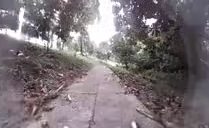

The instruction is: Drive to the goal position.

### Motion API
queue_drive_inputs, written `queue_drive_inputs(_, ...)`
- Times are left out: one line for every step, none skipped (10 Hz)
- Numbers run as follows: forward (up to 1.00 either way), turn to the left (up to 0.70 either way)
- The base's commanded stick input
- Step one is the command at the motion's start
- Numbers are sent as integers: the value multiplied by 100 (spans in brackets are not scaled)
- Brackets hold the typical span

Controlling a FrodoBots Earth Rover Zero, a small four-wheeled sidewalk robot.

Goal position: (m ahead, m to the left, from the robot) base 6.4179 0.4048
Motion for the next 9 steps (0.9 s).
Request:
queue_drive_inputs(70, 0)
queue_drive_inputs(70, 0)
queue_drive_inputs(70, 0)
queue_drive_inputs(70, 0)
queue_drive_inputs(70, 0)
queue_drive_inputs(70, 0)
queue_drive_inputs(70, 0)
queue_drive_inputs(70, 0)
queue_drive_inputs(70, 0)
